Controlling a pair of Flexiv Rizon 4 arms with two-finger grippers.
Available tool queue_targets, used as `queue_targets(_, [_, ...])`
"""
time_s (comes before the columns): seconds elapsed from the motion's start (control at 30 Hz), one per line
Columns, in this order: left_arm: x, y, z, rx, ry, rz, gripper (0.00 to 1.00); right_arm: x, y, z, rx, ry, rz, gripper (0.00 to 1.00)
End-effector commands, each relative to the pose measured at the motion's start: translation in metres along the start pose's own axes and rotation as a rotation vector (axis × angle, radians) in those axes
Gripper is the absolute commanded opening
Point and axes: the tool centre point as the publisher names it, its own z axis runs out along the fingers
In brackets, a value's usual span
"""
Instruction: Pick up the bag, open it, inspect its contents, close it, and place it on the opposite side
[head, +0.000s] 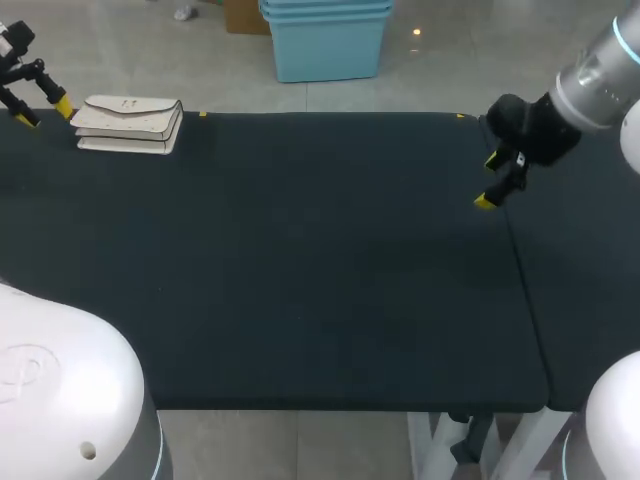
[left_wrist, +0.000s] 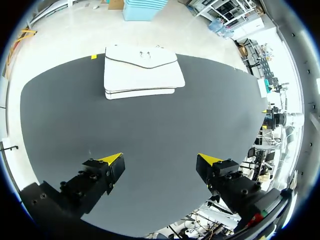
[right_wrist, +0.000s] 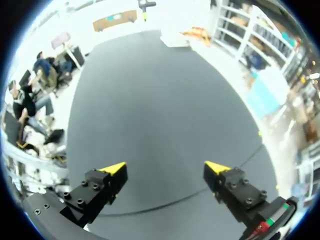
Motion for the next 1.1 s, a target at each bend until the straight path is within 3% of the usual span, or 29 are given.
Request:
queue_targets(0.03, [-0.013, -0.015, 0.002, -0.053, 0.163, -0.002, 1.00, 0.004, 0.006, 0.006, -0.034, 0.007, -0.059, 1.00])
queue_targets(0.3, [-0.028, -0.035, 0.005, -0.059, 0.188, 0.022, 1.00, 0.019, 0.019, 0.035, -0.109, 0.055, -0.177, 1.00])
queue_targets(0.63, [-0.044, -0.059, 0.007, -0.048, 0.207, 0.056, 1.00, 0.017, 0.024, 0.058, -0.096, 0.087, -0.207, 1.00])
queue_targets(1.1, [-0.070, -0.084, 0.021, -0.047, 0.277, 0.042, 1.00, 0.015, 0.024, 0.065, -0.100, 0.096, -0.224, 1.00])
